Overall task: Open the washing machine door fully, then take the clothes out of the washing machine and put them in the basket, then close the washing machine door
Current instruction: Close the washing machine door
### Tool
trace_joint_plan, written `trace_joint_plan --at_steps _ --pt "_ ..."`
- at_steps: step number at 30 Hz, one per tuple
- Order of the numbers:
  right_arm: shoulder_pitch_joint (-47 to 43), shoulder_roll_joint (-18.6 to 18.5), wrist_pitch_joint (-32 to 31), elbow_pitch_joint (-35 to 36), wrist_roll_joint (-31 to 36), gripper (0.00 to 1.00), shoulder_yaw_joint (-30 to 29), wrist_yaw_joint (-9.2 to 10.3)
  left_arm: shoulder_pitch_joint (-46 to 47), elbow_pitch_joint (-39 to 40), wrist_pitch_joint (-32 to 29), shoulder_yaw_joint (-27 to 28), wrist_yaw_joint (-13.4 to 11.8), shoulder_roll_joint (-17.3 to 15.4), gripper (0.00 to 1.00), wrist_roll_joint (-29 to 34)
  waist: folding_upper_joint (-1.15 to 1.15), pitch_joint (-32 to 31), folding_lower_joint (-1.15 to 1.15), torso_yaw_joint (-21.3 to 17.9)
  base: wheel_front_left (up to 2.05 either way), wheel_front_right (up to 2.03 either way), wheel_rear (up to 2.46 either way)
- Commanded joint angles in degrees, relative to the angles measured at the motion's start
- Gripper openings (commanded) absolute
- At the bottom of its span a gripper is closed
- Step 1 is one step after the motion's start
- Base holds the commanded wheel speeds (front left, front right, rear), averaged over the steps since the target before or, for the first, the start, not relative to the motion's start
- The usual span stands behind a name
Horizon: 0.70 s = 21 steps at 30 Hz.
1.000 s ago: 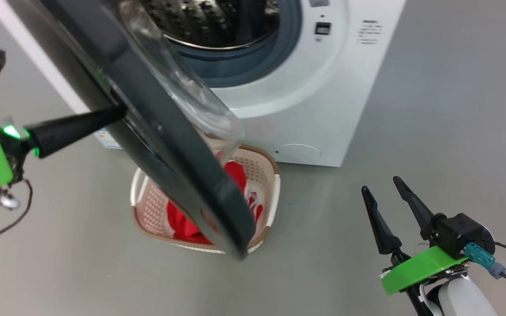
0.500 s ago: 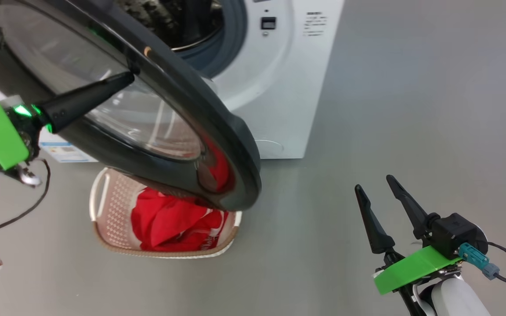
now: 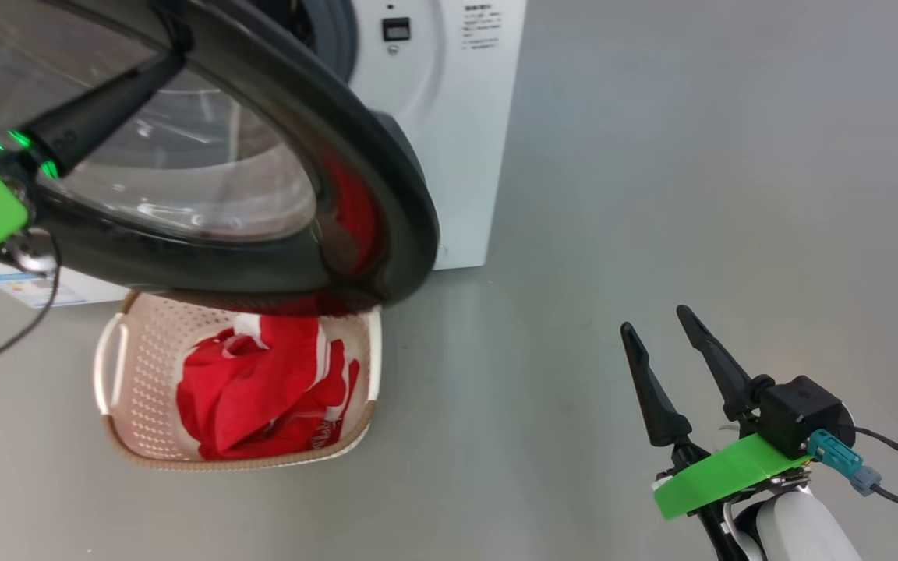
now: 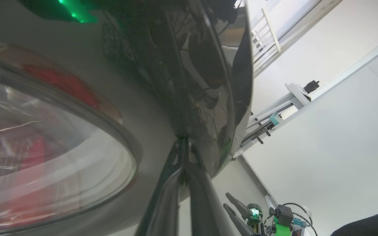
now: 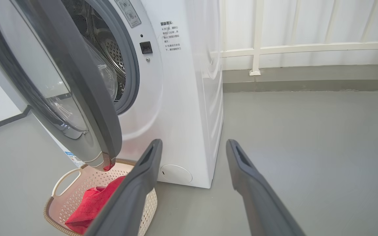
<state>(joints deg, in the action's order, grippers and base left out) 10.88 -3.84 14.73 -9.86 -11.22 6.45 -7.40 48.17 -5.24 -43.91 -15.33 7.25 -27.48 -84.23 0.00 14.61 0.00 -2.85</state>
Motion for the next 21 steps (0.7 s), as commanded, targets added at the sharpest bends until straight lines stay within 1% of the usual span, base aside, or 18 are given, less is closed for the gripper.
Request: trace_joint_plan --at_steps 1,7,15,21 --pt "1.50 0.35 0.27 1.64 -0.54 1.00 0.91 -0.09 3.34 0.71 1.76 1.46 0.24 -3.81 0.00 1.16 0.00 0.99 0.00 -1.34 0.00 0.00 0.00" --pt "1.72 0.68 0.27 1.84 -0.66 1.00 0.91 -0.09 4.64 -0.57 4.59 -0.39 0.24 -5.04 0.00 1.77 0.00 1.71 0.00 -2.89 0.00 0.00 0.00" --pt "1.91 0.92 0.27 2.26 -1.16 1.00 0.80 -0.09 6.85 -4.54 8.96 -1.29 0.24 -7.68 0.00 1.38 0.00 2.51 0.00 -5.66 0.00 0.00 0.00" --pt "1.68 0.95 0.27 2.66 -2.32 1.00 0.64 -0.09 8.36 -7.34 12.37 -2.42 0.24 -9.43 0.00 1.76 0.00 2.91 0.00 -7.03 0.00 0.00 0.00"
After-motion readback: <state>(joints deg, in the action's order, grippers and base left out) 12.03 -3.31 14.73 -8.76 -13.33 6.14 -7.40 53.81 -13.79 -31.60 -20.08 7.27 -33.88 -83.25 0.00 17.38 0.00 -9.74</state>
